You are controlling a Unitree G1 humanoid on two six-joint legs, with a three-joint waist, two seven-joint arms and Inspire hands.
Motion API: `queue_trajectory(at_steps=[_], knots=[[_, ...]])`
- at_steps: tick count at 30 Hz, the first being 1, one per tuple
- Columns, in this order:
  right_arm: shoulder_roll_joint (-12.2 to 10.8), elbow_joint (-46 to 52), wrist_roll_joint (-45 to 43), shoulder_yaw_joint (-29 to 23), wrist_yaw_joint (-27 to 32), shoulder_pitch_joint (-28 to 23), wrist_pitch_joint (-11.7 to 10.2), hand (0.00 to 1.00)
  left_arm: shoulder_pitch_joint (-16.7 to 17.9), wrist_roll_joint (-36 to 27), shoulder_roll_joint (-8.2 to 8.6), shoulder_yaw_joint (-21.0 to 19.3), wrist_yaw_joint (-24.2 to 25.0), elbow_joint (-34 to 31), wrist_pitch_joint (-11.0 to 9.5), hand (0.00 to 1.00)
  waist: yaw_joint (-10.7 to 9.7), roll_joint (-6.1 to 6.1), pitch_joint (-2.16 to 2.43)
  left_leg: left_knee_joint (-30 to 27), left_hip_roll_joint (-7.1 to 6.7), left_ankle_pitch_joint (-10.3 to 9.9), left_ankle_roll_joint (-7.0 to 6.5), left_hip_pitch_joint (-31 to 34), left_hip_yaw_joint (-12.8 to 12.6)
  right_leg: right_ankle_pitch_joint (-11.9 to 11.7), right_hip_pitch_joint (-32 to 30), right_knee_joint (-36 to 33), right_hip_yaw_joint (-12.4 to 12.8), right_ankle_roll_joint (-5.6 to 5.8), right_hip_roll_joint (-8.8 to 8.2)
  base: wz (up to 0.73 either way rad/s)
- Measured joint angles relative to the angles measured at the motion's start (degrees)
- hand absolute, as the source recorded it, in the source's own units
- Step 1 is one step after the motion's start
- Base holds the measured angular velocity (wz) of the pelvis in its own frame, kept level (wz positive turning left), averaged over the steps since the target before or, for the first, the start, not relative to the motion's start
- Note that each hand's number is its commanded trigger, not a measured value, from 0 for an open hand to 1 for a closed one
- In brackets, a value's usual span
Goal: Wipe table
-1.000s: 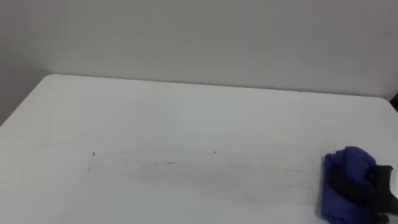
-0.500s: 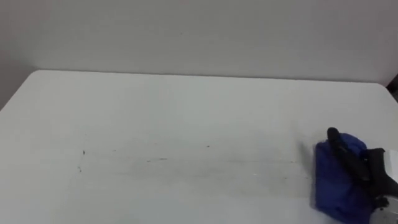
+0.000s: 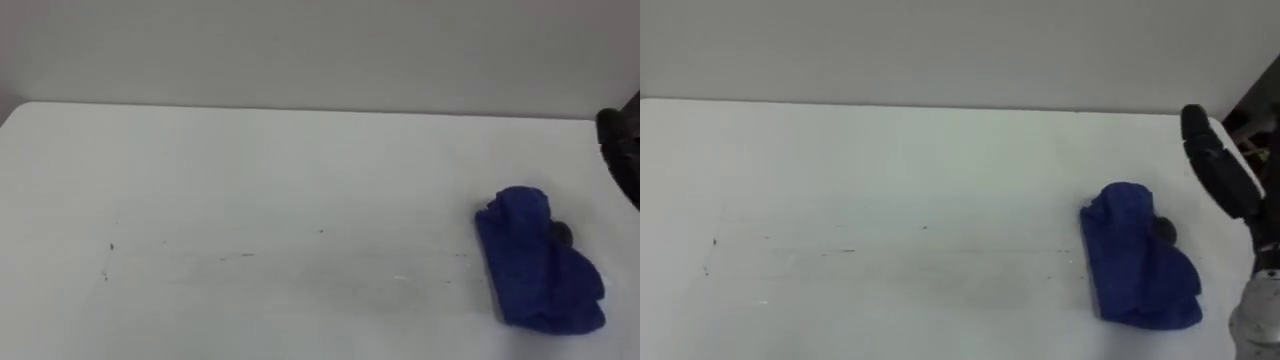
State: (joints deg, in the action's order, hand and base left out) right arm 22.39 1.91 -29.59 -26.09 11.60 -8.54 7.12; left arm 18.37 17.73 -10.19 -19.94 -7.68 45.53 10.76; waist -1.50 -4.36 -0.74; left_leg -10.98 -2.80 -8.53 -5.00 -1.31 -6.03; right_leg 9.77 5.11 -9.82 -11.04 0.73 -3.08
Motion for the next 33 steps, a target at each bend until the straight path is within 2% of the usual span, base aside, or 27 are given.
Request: queue_trajectory(at_steps=[7,13,16,21,23,28,31,32,33], knots=[[0.3,1.3,-0.1,-7.0,3.6,1.7,0.1,0.0,0.1,0.0,0.0,-2.8,0.9,0.0,0.0,0.0,-0.5,-0.22,0.0,0.0,0.27,-0.3,0.27,0.2,0.0,0.2,-0.2,-0.1,-0.1,-0.24,0.06,0.0],[0.8,1.7,-0.4,-7.2,4.9,1.4,0.6,0.0,0.2,0.4,0.01,-3.1,1.1,0.0,0.2,0.0,-0.9,-0.39,0.13,-0.5,0.28,-0.3,0.28,0.3,0.1,0.2,-0.2,-0.2,-0.1,-0.25,0.06,0.01],[0.8,1.7,0.0,-7.8,4.9,0.5,1.6,0.0,0.2,0.4,0.03,-3.8,1.1,0.0,0.6,0.0,-1.4,-0.4,0.15,-0.6,0.29,-0.4,0.31,0.7,0.3,0.2,-0.3,-0.2,-0.2,-0.27,0.09,0.03],[1.0,0.1,1.6,-11.7,6.0,0.2,1.7,0.0,0.3,0.3,0.03,-8.0,1.1,0.0,0.6,0.0,-2.1,-0.7,0.33,-0.5,0.22,-0.4,0.31,0.9,0.2,0.6,-0.8,-1.1,-0.2,-0.36,-0.08,0.0],[1.5,-3.4,5.2,-13.8,7.9,0.2,1.8,0.0,1.1,0.3,0.02,-8.6,1.1,0.0,0.6,0.0,-3.1,-0.88,0.44,-0.6,0.24,-0.4,0.28,0.9,0.1,0.6,-0.9,-1.1,-0.1,-0.35,-0.08,-0.02],[1.5,-13.8,14.8,-17.5,12.6,-0.6,3.2,0.0,1.7,-0.3,0.03,-10.8,1.1,0.0,0.7,0.0,-3.6,-1.33,0.77,-0.5,0.31,-0.6,0.37,0.8,0.0,0.6,-1.0,-1.1,0.7,-0.36,0.14,-0.06],[1.6,-18.9,22.2,-18.2,15.5,-1.9,3.7,0.0,2.3,-1.3,-0.07,-11.9,1.1,0.0,0.8,0.0,-4.4,-1.57,0.68,-0.5,0.31,-0.6,0.37,0.8,-0.1,0.6,-1.0,-1.1,0.8,-0.37,0.14,0.0],[1.6,-21.8,25.4,-18.2,16.1,-2.9,3.7,0.0,2.3,-1.3,-0.11,-11.9,1.1,-0.1,0.8,0.0,-4.4,-1.38,0.79,-0.5,0.33,-0.6,0.36,0.8,-0.1,0.6,-1.0,-1.0,0.9,-0.37,0.17,0.0],[1.5,-25.0,28.8,-18.2,16.3,-3.7,3.7,0.0,2.2,-1.3,-0.11,-11.9,1.1,-0.1,0.8,0.0,-4.4,-1.12,0.61,-0.6,0.32,-0.7,0.34,0.8,-0.1,0.6,-1.1,-1.0,0.9,-0.36,0.15,0.0]])
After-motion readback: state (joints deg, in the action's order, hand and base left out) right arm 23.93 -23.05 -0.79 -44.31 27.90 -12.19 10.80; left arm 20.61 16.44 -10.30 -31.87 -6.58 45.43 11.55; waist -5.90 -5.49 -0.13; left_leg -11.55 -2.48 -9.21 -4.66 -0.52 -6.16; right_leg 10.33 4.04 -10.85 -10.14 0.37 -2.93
